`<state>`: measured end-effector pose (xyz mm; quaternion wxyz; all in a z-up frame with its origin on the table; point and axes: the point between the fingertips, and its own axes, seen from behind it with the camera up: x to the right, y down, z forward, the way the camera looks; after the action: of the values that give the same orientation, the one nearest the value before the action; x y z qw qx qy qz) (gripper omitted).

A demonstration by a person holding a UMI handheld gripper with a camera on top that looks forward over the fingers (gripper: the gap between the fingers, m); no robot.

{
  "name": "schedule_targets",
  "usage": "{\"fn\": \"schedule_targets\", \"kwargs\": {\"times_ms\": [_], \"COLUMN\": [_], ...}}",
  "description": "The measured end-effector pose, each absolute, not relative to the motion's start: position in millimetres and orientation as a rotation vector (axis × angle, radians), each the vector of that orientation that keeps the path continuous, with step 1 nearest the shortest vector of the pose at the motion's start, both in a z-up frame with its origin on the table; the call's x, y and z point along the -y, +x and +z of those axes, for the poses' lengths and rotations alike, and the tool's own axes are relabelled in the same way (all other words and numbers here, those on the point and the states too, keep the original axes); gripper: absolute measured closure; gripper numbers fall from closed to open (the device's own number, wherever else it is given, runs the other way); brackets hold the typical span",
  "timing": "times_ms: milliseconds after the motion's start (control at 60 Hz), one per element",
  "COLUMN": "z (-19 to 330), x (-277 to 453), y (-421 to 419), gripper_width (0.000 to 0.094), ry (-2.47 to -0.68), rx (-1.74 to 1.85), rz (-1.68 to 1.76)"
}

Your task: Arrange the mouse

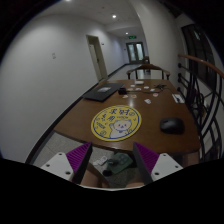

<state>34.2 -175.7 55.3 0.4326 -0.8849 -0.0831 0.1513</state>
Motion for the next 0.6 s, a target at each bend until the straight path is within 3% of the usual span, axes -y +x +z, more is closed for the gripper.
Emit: {"fn": "schedule_targets", "kwargs": {"times_ms": [217,600], "z": [57.9,-16.6], "x": [173.4,104.7], "y": [67.6,246.9], "gripper_width": [0.0107,0.011], "ry": [-2.205,-2.23], "rx": [0.148,0.0], "rz": [0.298,-0.104]}}
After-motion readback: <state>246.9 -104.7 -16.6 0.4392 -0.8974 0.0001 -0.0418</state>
